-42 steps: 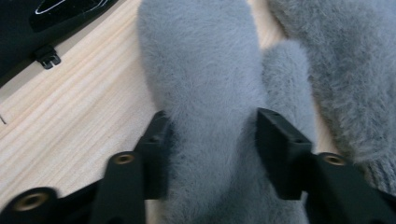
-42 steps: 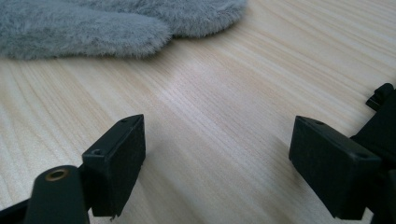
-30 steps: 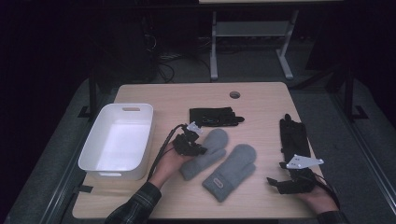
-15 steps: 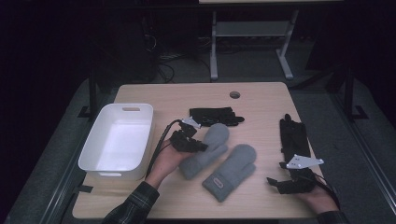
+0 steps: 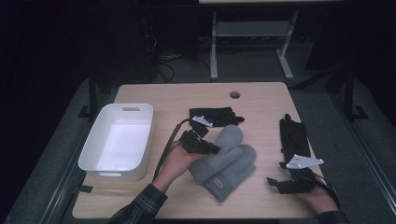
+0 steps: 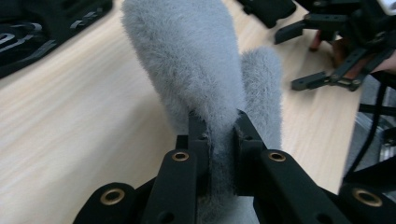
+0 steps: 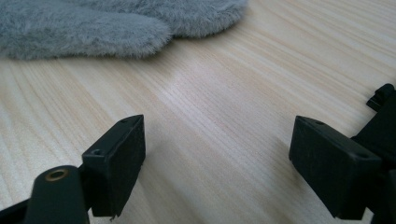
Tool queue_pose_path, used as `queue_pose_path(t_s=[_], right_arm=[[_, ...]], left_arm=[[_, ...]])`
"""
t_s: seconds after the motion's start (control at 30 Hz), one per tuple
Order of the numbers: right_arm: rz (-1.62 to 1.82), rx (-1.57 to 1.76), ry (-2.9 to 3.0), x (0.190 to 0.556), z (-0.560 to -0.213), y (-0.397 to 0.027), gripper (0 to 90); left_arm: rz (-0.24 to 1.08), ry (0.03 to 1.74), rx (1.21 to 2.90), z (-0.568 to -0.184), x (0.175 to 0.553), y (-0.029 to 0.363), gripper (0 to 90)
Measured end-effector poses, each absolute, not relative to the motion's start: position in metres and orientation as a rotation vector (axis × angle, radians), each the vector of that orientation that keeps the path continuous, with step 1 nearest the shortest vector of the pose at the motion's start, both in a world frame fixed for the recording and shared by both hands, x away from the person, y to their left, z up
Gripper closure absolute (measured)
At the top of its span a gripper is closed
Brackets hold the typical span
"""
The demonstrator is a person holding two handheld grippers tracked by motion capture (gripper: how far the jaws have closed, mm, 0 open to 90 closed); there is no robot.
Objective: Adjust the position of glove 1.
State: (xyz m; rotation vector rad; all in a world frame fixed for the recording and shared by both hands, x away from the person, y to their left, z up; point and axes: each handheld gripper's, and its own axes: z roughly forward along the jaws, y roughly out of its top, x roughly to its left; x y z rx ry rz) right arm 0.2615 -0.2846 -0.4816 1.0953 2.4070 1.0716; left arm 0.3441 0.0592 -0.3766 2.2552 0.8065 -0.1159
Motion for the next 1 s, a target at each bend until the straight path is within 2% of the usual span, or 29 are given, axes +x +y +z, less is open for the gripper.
queue_pose_path(t_s=[0.37, 0.7, 0.77, 0.8, 0.83, 0.87, 0.9, 0.93, 1.0], right_arm=[[1.073, 1.091, 2.409, 0.261, -0.482, -0.284, 18.4], [1.073, 1.092, 2.410, 0.261, -0.482, -0.284, 18.4], [1.073, 1.092, 2.410, 0.261, -0.482, -0.284, 18.5], [1.073, 1.091, 2.410, 0.261, -0.482, -0.284, 18.5], [1.073, 1.091, 2.410, 0.261, -0.482, -0.284, 18.5], [1.073, 1.091, 2.410, 0.261, -0.482, -0.284, 18.4], [1.073, 1.091, 2.410, 0.261, -0.482, -0.284, 18.4], [1.072, 1.091, 2.410, 0.261, -0.482, -0.284, 18.5], [1.072, 1.091, 2.410, 0.261, -0.482, -0.284, 18.4]], left_arm=[[-0.172, 0.809, 2.245, -0.379, 0.332, 0.028, 80.8], [-0.176, 0.825, 2.288, -0.406, 0.334, 0.011, 79.8], [-0.172, 0.815, 2.291, -0.408, 0.335, 0.011, 76.0], [-0.158, 0.806, 2.292, -0.408, 0.335, 0.011, 64.3], [-0.144, 0.797, 2.295, -0.408, 0.335, 0.011, 64.3], [-0.142, 0.792, 2.291, -0.407, 0.335, 0.012, 56.2], [-0.146, 0.784, 2.284, -0.407, 0.335, 0.012, 56.2], [-0.148, 0.775, 2.284, -0.405, 0.335, 0.014, 49.6], [-0.142, 0.768, 2.283, -0.403, 0.335, 0.016, 45.7]])
